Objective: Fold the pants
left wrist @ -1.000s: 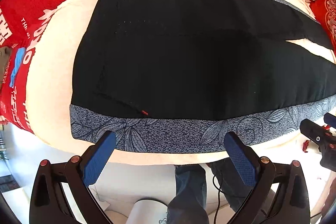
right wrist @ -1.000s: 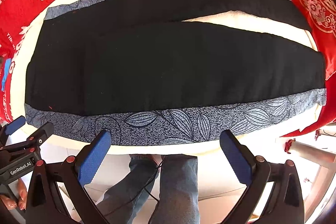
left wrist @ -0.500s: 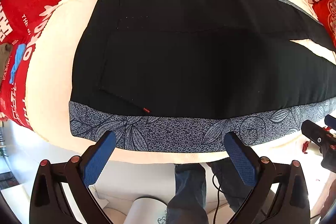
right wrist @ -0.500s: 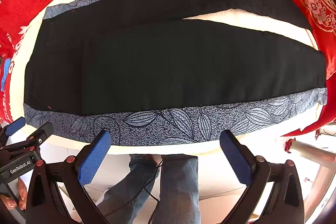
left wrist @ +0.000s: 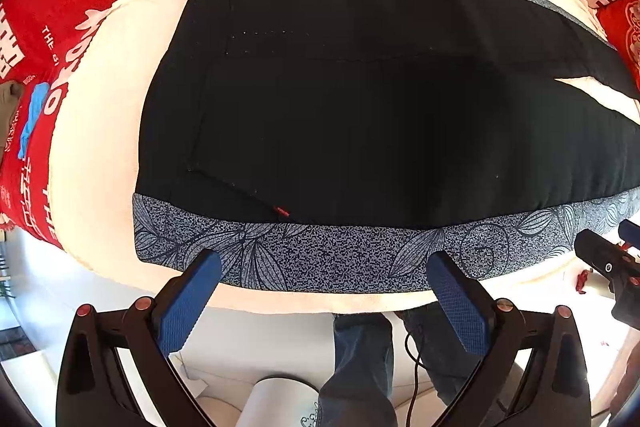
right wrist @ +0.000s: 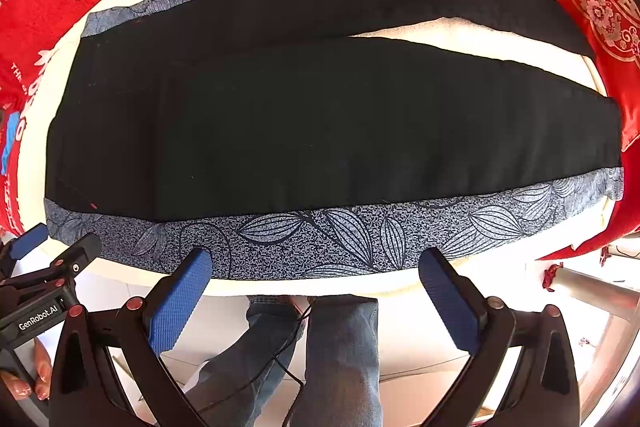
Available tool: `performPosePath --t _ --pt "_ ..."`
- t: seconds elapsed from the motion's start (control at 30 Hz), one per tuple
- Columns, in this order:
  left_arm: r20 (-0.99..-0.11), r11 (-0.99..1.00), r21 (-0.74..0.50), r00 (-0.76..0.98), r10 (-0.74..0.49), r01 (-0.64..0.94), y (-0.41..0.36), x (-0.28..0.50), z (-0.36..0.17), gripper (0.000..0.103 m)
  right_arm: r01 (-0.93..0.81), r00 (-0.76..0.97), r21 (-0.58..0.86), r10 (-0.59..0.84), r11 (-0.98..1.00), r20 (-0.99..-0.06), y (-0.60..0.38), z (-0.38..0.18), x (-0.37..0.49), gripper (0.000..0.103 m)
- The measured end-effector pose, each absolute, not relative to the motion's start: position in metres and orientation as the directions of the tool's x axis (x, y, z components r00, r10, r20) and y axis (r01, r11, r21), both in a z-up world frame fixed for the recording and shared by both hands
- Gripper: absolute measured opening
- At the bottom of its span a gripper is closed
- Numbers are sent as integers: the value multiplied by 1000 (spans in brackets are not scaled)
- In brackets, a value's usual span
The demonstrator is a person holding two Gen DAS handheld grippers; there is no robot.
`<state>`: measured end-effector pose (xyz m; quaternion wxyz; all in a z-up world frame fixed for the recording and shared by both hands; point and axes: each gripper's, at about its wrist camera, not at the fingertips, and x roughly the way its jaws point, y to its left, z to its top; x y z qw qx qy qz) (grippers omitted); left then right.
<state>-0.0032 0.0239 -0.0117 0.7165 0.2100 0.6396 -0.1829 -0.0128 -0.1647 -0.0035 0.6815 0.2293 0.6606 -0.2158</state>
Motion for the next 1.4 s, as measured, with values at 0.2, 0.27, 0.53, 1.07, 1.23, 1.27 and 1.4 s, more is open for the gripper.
performPosePath --t 0.2,0.27,0.53,1.07,1.23,1.27,1.4 --pt "-994 847 63 112 4 528 25 -3 -12 103 597 34 27 8 802 -999 -164 -4 -12 103" --pt "-994 848 60 110 2 526 26 -2 -13 103 598 35 27 7 801 -999 -164 -4 -11 103" --pt "-994 851 55 106 -1 523 28 1 -13 103 599 33 32 15 800 -999 -167 -6 -11 103" --pt "-993 868 -18 91 -73 496 48 5 -15 103 640 205 320 246 699 -947 -170 -14 -18 103" --pt "-986 878 -115 54 -157 464 60 12 -18 103 624 318 510 404 592 -858 -160 -28 -22 103" --pt "-982 877 -145 42 -184 459 62 12 -19 103 612 340 549 437 570 -833 -156 -33 -24 101" --pt "-962 867 -248 -5 -273 432 72 12 -26 103 613 354 629 547 477 -759 -141 -67 -34 68"
